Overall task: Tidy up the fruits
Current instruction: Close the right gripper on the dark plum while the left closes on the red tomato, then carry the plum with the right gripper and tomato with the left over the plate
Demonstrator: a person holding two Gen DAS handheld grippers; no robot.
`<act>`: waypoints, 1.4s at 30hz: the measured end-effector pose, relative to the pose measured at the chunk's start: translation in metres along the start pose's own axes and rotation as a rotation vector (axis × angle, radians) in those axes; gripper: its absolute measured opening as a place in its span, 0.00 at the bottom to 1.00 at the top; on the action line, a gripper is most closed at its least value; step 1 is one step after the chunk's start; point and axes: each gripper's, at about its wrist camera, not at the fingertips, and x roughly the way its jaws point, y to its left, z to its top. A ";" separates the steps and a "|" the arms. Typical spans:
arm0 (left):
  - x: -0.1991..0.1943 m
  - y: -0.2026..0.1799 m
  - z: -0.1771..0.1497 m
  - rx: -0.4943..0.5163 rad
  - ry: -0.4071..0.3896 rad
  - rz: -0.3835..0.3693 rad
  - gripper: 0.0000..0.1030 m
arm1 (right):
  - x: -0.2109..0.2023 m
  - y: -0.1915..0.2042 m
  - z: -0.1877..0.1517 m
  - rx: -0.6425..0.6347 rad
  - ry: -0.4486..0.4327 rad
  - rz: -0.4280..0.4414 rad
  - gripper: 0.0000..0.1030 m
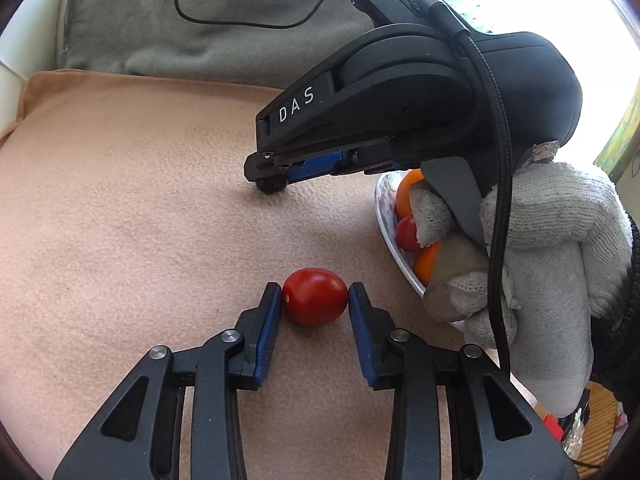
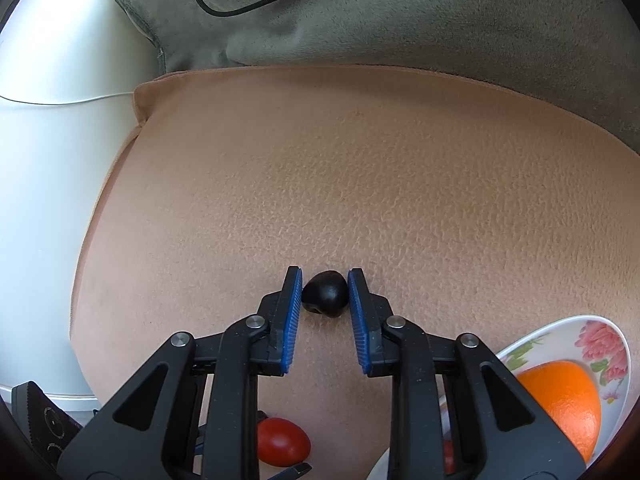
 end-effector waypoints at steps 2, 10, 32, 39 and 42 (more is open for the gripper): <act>-0.003 0.002 -0.001 -0.001 -0.003 0.001 0.32 | -0.001 0.001 0.000 -0.003 -0.001 0.003 0.24; -0.011 0.007 -0.001 -0.003 -0.016 0.005 0.32 | -0.005 0.002 -0.001 -0.018 -0.012 0.012 0.24; -0.045 -0.007 -0.006 0.018 -0.083 0.002 0.32 | -0.080 -0.002 -0.033 -0.059 -0.142 0.071 0.24; -0.047 -0.022 -0.002 0.035 -0.086 -0.017 0.32 | -0.118 -0.016 -0.053 -0.063 -0.215 0.073 0.24; -0.045 -0.029 0.000 0.045 -0.085 -0.024 0.32 | -0.132 -0.026 -0.062 -0.050 -0.239 0.080 0.24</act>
